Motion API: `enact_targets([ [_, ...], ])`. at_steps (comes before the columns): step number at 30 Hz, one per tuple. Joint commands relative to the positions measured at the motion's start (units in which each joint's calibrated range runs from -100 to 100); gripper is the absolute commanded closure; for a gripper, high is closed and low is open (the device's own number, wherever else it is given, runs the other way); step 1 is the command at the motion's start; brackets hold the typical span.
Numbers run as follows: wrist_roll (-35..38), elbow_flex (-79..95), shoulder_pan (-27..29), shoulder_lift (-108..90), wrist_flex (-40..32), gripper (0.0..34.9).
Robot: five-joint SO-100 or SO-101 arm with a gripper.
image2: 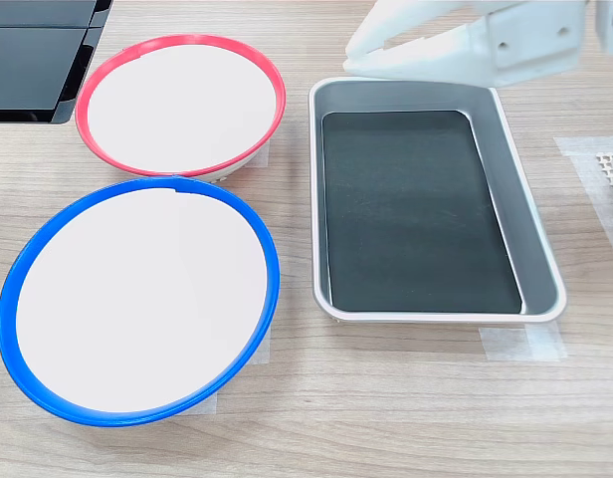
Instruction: Lift the stacked dish and set it down on the table.
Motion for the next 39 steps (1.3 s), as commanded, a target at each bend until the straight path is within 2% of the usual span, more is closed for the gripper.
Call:
enact_targets([
  [1, -0.2, 7.7, -0.4, -12.4, 11.6, 34.9],
  [11, 0.1, 12.3, -2.5, -24.0, 26.1, 34.9],
  [39, 0.3, 12.3, -2.6, -24.0, 26.1, 34.6],
])
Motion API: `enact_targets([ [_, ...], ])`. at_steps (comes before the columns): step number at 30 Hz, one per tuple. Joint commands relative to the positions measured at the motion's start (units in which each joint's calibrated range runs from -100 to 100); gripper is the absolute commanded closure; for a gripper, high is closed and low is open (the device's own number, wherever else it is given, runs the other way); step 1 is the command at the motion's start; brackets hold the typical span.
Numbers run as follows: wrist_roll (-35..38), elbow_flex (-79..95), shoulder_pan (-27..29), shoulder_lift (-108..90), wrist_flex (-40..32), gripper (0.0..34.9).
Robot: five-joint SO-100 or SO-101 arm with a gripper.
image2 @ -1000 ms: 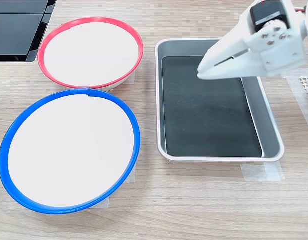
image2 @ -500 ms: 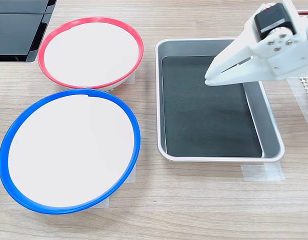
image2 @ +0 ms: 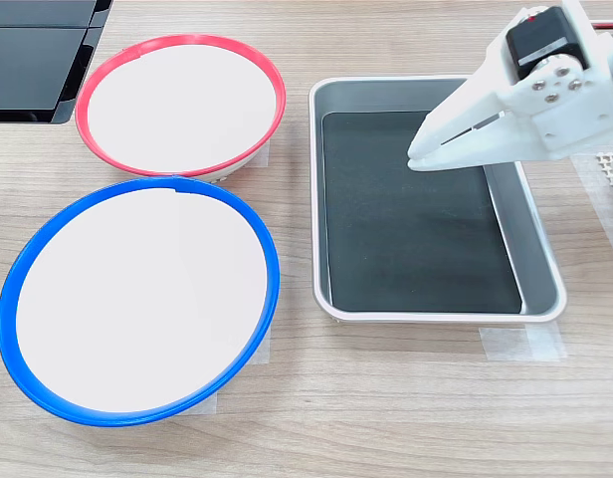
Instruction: Lift the stacked dish and set it down on the table.
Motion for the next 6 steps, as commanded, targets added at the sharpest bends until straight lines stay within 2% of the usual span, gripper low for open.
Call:
enact_targets([
  [1, 0.2, 0.0, -0.1, -0.3, 0.1, 34.6],
  [6, 0.2, 0.0, -0.1, -0.3, 0.1, 34.6],
])
